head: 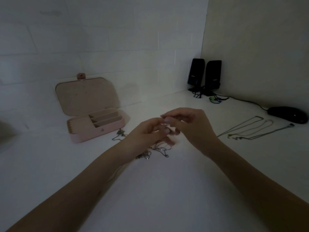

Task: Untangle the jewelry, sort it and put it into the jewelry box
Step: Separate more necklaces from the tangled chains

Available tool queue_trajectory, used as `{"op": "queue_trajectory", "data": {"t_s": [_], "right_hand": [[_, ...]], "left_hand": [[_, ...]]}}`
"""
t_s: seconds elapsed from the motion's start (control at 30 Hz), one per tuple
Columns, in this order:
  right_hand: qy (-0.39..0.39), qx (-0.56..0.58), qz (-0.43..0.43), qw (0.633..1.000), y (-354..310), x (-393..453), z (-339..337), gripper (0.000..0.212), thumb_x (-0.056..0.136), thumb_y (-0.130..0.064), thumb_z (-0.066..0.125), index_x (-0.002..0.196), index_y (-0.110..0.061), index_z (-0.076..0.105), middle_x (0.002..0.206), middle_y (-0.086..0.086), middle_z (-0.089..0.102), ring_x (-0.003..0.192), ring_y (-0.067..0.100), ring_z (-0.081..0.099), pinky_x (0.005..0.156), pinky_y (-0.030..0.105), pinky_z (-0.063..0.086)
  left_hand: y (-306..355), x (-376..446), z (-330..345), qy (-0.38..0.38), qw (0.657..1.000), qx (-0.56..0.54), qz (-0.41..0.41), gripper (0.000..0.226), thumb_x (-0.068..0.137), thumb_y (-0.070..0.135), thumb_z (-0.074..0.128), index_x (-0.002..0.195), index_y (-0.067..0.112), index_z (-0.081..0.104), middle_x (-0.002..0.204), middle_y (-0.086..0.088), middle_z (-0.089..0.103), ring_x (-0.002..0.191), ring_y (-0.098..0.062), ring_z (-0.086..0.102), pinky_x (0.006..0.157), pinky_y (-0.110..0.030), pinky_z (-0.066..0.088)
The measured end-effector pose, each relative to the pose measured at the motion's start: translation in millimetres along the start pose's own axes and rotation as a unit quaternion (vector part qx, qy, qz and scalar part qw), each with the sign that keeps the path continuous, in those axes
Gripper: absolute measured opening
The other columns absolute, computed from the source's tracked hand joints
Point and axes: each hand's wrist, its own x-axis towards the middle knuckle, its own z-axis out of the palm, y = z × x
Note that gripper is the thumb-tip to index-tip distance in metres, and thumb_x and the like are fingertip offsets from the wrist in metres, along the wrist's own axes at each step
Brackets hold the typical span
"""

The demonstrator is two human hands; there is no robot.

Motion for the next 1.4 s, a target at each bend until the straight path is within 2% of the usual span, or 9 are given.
{"op": "queue_trajectory", "data": {"t_s": [0.1,0.3,0.47,0.67,1.0,1.1,1.2,1.27,1.4], "right_hand": [[0.102,0.009,0.016,0.995,0.4,1.8,-11.0,0.015,0.080,-0.006,0.071,0.087,-0.019,0.075,0.075,-0.001,0.073,0.060,0.006,0.060,0.056,0.015,0.048],[0.256,0.051,0.016,0.965,0.7,10.3,-35.3,0.013,0.086,-0.008,0.065,0.095,-0.014,0.072,0.078,-0.003,0.069,0.061,-0.001,0.059,0.059,0.013,0.049],[0.315,0.132,0.049,0.939,6.5,13.1,-48.9,0.010,0.087,-0.012,0.066,0.093,-0.019,0.072,0.075,-0.007,0.069,0.066,0.003,0.059,0.063,0.015,0.050],[0.335,0.252,0.084,0.904,11.2,16.7,-57.2,0.008,0.087,-0.012,0.066,0.093,-0.013,0.071,0.078,-0.006,0.070,0.070,0.004,0.060,0.070,0.016,0.051],[0.371,0.242,0.100,0.891,16.5,20.6,-71.7,0.007,0.086,-0.011,0.066,0.080,-0.014,0.068,0.061,-0.011,0.068,0.065,0.001,0.063,0.067,0.015,0.051],[0.346,0.166,0.097,0.918,18.9,21.6,-72.9,0.008,0.090,-0.015,0.063,0.088,-0.012,0.070,0.076,-0.008,0.069,0.068,-0.001,0.062,0.065,0.013,0.050],[0.273,-0.025,0.057,0.960,17.5,20.3,-77.0,0.019,0.094,-0.018,0.056,0.108,-0.012,0.068,0.094,-0.007,0.068,0.073,0.000,0.062,0.063,0.007,0.047],[0.229,-0.120,0.042,0.965,17.3,20.3,-80.5,0.021,0.095,-0.018,0.054,0.111,-0.015,0.067,0.096,-0.006,0.067,0.070,-0.001,0.061,0.059,0.003,0.042],[0.176,-0.101,0.063,0.977,21.8,22.0,-85.9,0.019,0.095,-0.013,0.054,0.108,-0.009,0.067,0.101,0.002,0.068,0.072,-0.008,0.063,0.063,0.007,0.049]], "left_hand": [[0.4,0.6,-3.3,0.035,0.999,-0.008,-0.025,0.017,0.090,0.001,0.054,0.096,0.010,0.068,0.071,0.001,0.066,0.053,-0.008,0.059,0.069,-0.026,0.056],[0.4,-0.2,-7.3,0.089,0.995,0.032,-0.034,0.017,0.088,-0.002,0.057,0.103,-0.001,0.066,0.061,0.003,0.067,0.045,-0.007,0.057,0.048,-0.018,0.049],[-4.6,2.8,-14.5,0.132,0.989,0.054,-0.046,0.010,0.082,0.002,0.067,0.091,-0.001,0.070,0.050,0.003,0.063,0.043,-0.008,0.057,0.048,-0.018,0.050],[-8.8,4.4,-22.9,0.149,0.985,0.078,-0.046,0.009,0.079,0.005,0.071,0.086,-0.001,0.071,0.051,-0.003,0.061,0.047,-0.012,0.056,0.053,-0.023,0.055],[-7.9,6.6,-34.5,0.175,0.983,0.047,-0.042,0.007,0.077,0.002,0.072,0.084,0.000,0.071,0.053,-0.002,0.062,0.047,-0.008,0.057,0.050,-0.016,0.049],[-4.8,5.9,-37.9,0.187,0.981,0.048,-0.024,0.003,0.078,-0.001,0.070,0.080,0.002,0.069,0.051,0.001,0.061,0.046,-0.007,0.058,0.050,-0.016,0.050],[-2.8,7.5,-47.3,0.228,0.973,0.014,-0.024,0.005,0.080,0.001,0.068,0.077,0.006,0.067,0.050,0.004,0.060,0.046,-0.006,0.058,0.050,-0.014,0.050],[-2.7,8.5,-53.8,0.251,0.967,-0.030,-0.028,0.008,0.082,0.001,0.065,0.076,0.005,0.065,0.049,0.004,0.059,0.047,-0.005,0.058,0.050,-0.013,0.049],[-3.4,8.6,-59.1,0.255,0.961,-0.099,-0.044,0.008,0.085,0.002,0.062,0.077,0.003,0.064,0.049,0.001,0.057,0.045,-0.004,0.055,0.049,-0.012,0.048]]}}
